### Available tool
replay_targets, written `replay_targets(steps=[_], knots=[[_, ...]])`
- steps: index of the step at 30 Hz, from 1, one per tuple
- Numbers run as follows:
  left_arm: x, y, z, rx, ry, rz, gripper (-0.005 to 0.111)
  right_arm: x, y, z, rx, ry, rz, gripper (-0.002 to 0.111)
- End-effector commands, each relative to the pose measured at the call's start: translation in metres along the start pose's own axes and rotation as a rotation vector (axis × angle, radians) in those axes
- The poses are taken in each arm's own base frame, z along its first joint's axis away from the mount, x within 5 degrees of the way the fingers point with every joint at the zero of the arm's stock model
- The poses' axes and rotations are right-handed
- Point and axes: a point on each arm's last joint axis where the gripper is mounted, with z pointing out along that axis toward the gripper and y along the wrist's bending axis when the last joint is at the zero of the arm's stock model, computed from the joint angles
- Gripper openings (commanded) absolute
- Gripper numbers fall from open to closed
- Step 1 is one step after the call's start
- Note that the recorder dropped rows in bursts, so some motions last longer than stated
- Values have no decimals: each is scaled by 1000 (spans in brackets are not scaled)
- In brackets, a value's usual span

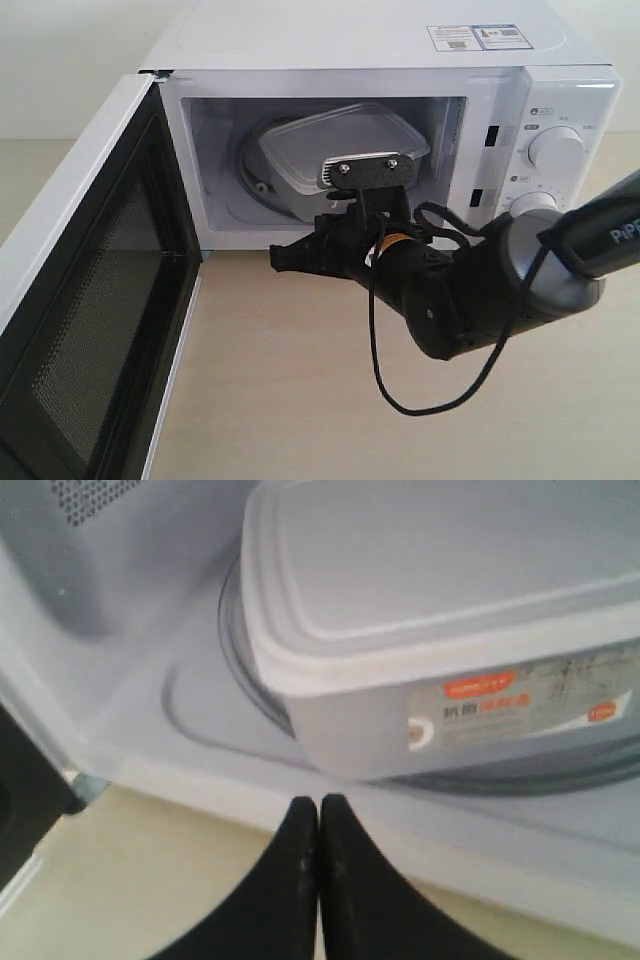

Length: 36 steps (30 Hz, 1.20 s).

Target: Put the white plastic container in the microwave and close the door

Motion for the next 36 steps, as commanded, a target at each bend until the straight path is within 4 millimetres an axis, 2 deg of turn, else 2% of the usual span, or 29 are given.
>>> replay_targets(steps=[1,6,9,20,25,31,36], knots=[[1,0,0,-3,0,1,4,-15,-3,13,27,-38,36,0],[1,0,0,-3,0,1,4,-24,-13,33,48,-7,69,0],[1,0,0,-3,0,1,4,-30,-15,38,51,-3,79,0],[1,0,0,-3,0,1,4,-23,-11,38,34,65,68,0],[1,0,0,-3,0,1,4,-14,-3,35,12,157,58,0],[1,0,0,-3,0,1,4,-18,21,18,-60,250,-25,0],[1,0,0,-3,0,1,4,-28,31,-19,-105,208,-89,0]])
